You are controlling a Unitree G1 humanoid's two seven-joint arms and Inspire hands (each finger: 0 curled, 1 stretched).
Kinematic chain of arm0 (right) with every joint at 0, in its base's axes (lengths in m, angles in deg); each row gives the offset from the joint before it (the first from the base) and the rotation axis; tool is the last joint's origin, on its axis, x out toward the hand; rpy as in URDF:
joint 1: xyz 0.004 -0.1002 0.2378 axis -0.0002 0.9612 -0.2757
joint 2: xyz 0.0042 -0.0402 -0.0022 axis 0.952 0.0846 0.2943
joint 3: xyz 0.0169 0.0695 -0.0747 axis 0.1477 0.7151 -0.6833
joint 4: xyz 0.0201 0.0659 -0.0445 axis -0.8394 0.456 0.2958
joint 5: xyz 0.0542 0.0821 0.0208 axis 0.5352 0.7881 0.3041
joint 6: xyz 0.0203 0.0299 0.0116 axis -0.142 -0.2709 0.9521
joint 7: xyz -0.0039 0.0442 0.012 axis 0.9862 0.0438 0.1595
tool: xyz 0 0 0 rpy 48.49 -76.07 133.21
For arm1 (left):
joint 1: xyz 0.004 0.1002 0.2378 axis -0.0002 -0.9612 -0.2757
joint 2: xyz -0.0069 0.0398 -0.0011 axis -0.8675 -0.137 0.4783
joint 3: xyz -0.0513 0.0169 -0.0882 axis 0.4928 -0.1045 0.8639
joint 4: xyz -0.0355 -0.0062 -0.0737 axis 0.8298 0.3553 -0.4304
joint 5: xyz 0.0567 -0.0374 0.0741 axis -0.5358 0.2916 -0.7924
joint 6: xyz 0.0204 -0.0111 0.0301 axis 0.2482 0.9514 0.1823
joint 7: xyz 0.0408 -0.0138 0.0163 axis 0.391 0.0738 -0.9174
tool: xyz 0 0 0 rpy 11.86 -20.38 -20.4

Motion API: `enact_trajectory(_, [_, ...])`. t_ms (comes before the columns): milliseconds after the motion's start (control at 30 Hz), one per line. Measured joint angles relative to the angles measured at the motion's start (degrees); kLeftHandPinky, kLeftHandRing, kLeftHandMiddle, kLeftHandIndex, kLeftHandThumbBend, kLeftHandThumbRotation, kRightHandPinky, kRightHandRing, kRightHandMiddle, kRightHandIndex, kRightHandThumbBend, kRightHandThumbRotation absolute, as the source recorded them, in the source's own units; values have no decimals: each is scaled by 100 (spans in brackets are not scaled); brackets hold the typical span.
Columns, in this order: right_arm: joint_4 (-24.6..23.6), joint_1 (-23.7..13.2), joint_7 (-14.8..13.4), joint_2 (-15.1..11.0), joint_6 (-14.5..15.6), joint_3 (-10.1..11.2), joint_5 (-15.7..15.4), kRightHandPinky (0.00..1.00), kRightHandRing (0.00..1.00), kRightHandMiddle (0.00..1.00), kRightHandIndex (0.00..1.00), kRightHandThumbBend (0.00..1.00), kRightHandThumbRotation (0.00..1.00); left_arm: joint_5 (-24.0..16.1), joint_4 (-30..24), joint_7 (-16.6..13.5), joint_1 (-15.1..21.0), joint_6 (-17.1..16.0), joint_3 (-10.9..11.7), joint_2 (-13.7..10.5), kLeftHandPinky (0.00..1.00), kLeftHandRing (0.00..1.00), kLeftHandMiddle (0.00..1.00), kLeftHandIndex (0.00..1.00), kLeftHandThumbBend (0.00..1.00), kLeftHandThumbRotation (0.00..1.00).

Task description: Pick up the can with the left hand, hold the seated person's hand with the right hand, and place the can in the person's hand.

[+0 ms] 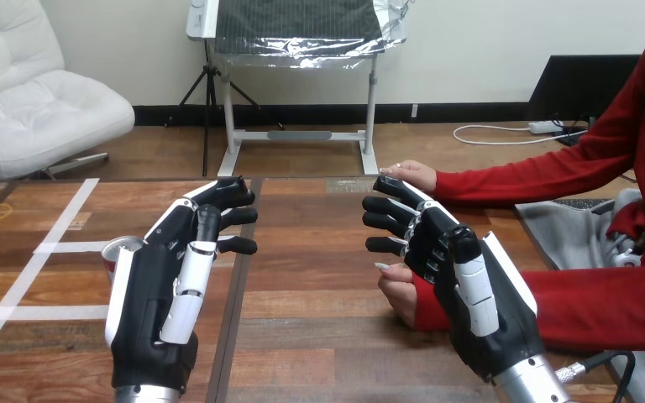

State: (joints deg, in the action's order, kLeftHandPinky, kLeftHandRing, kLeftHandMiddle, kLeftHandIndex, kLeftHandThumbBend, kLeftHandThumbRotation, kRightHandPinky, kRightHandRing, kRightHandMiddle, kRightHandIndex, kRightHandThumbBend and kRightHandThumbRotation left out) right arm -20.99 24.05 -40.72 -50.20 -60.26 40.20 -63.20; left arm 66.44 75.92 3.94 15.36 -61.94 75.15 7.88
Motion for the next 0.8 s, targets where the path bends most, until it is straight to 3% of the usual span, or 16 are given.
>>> enact_trajectory(800, [0,0,1,-2,0,0,-4,78,85,84,88,85,100,-66,1,17,54,0,88,-46,55,70,71,70,32,79])
